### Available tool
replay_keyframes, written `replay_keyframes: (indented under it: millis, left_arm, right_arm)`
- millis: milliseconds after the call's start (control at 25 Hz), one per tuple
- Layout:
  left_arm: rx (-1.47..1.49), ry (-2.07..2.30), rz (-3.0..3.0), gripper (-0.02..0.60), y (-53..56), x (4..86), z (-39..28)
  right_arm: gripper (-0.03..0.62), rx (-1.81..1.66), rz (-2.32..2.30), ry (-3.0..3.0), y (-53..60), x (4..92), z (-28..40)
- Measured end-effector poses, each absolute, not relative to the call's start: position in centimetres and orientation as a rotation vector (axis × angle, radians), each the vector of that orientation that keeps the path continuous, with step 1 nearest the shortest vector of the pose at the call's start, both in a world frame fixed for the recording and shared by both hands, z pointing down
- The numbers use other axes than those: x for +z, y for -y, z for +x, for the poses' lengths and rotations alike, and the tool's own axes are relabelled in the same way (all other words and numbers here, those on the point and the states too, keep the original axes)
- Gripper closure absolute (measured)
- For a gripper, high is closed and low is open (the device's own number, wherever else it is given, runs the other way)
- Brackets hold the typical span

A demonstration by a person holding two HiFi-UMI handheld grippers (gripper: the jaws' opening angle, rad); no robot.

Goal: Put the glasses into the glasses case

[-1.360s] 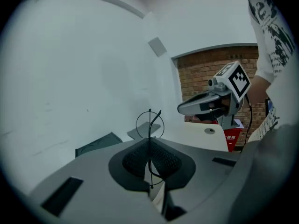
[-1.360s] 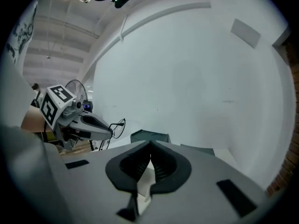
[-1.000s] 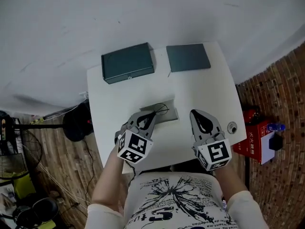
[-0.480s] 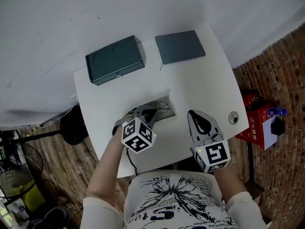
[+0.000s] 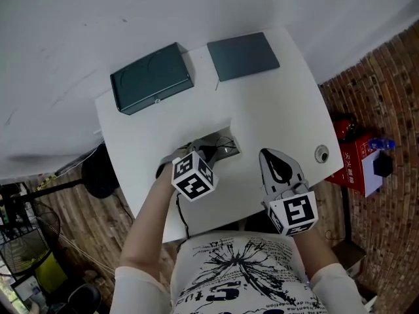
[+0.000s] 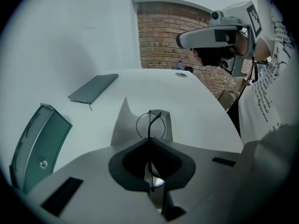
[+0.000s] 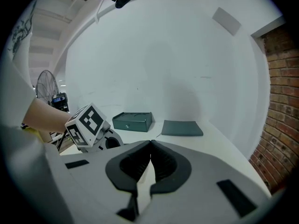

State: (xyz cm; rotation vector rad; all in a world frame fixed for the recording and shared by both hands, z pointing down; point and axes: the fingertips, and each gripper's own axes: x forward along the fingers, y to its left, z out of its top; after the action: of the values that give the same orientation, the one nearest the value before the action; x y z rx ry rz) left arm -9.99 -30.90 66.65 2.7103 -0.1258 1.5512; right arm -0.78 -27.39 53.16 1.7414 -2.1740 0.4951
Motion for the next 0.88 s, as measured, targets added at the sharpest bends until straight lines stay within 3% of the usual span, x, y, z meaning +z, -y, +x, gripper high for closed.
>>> replay_keyframes:
  millis: [560, 880]
  left_arm:
    - [1.567, 0.056, 2.641, 0.550, 29.5, 67.7, -9.2]
    - [1.515, 0.184, 2.660, 0.422, 29.5, 64.5, -9.8]
  right_arm:
    - [0.579, 0.478, 1.768, 2.132, 26.7, 53.1, 0.2]
    - [0.579, 0.417, 1.706, 2.168, 27.3, 50.3, -0.2]
